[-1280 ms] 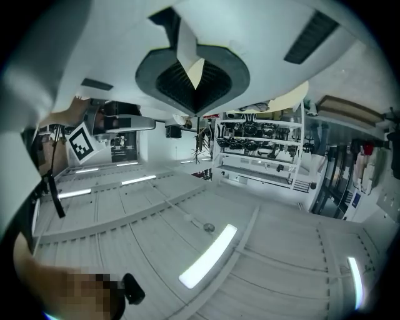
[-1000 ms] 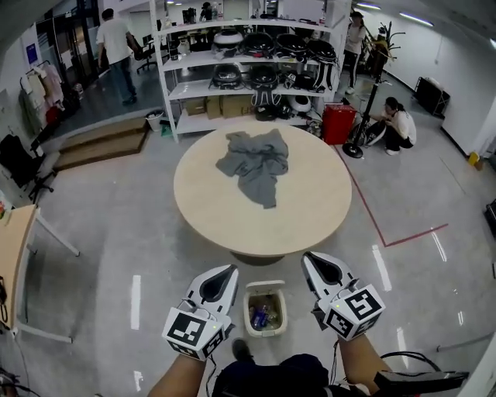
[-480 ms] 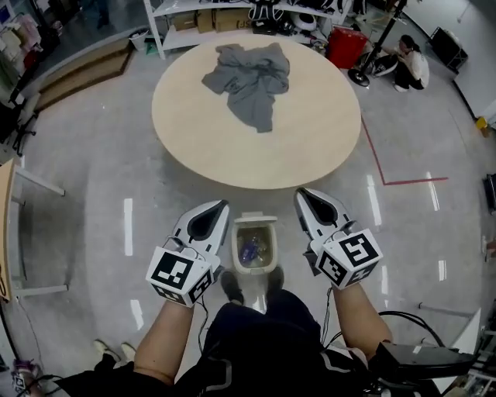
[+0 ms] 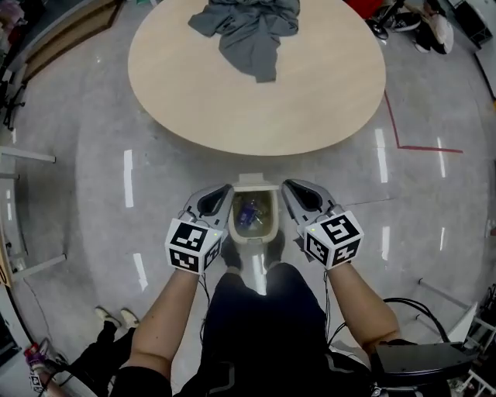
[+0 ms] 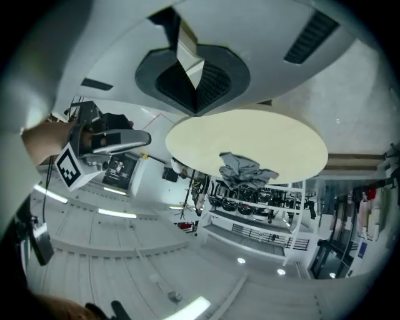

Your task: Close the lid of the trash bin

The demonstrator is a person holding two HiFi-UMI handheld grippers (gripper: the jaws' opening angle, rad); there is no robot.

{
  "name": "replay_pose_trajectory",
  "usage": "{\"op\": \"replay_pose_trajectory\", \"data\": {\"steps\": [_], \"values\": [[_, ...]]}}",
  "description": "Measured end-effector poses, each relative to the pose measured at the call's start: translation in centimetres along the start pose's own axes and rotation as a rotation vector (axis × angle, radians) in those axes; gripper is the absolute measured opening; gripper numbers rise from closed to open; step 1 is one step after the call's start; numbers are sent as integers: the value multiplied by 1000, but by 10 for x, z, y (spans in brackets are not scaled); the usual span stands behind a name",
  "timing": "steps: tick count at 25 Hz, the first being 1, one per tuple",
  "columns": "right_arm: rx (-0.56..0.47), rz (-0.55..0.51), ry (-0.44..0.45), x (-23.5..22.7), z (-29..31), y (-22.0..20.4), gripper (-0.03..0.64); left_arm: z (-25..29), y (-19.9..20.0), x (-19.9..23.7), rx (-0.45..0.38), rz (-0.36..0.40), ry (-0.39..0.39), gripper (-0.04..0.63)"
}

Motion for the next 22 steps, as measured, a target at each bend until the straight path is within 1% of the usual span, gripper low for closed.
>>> {"op": "replay_pose_trajectory", "data": {"steps": [2, 4, 7, 10, 13, 15, 17, 20, 22], "values": [[57, 44, 1, -11, 14, -28, 11, 19, -24, 3, 58, -1, -11, -3], [99, 82, 10, -25, 32, -47, 11, 43, -46, 11, 110, 19, -8, -3], [139, 93, 16, -44, 60, -71, 11, 75, -80, 19, 192, 49, -18, -3], [190, 105, 9, -60, 82, -101, 11, 99, -112, 27, 249, 19, -26, -3], [240, 144, -4, -75, 101, -133, 11, 122, -142, 40, 303, -10, -21, -3], [270, 161, -14, -82, 112, -150, 11, 133, -153, 49, 321, -20, -16, -3], [287, 169, -25, -89, 120, -161, 11, 140, -156, 55, 321, -55, -14, -3], [307, 168, -40, -96, 128, -170, 11, 146, -160, 59, 320, -108, -8, -3], [321, 161, -42, -98, 133, -174, 11, 147, -165, 60, 327, -123, -3, -3]]}}
Point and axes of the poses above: the fingertips, and each gripper's own axes: z forward along the fingers, x to its left, y out of its top, the point moved 4 cm from there along -z, backward along the fingers, and after that the axes turned 3 degrees about z, right-handed, at the moved point
